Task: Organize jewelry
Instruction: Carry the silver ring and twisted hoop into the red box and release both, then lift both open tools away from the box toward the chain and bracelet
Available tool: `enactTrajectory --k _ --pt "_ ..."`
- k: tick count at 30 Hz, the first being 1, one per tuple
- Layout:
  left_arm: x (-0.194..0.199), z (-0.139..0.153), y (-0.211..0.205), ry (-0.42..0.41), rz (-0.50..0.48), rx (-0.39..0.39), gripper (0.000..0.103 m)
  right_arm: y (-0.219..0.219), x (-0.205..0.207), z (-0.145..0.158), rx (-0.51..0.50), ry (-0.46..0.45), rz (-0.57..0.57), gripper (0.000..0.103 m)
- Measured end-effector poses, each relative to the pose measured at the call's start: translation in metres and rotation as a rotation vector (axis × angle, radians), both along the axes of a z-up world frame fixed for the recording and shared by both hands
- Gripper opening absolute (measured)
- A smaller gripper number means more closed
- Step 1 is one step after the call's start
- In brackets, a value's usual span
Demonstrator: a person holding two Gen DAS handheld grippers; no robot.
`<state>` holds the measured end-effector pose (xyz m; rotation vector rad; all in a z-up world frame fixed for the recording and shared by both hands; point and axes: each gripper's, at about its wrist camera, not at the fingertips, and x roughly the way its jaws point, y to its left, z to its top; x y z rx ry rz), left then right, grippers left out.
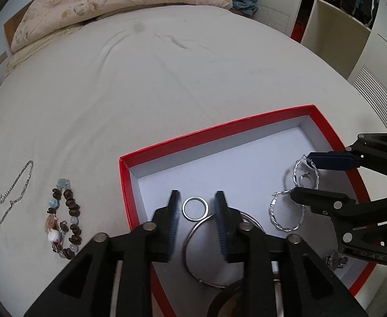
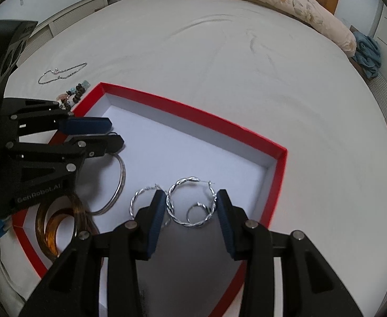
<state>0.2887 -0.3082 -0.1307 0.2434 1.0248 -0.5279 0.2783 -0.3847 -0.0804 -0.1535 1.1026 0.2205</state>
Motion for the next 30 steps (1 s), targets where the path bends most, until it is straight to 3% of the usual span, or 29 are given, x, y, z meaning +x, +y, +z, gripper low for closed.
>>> enactTrajectory --k 2,3,17,30 --pt "-0.003 0.003 -0.001 -0.015 -0.001 0.006 0.048 -0.001 -0.002 0.001 -0.002 0.001 -0.003 0.038" --pt "-0.005 0.005 0.000 -0.022 0.001 0.008 0.050 -0.001 -0.004 0.003 -0.002 0.001 -0.006 0.038" --pt "-0.033 0.053 0.025 -0.075 0.044 -0.019 0.050 0.009 -0.035 0.026 0.016 -0.009 -0.026 0.041" --pt "-0.106 0.104 0.073 -0.143 0.085 -0.034 0.050 0.028 -0.108 0.071 0.061 -0.043 -0.066 0.041"
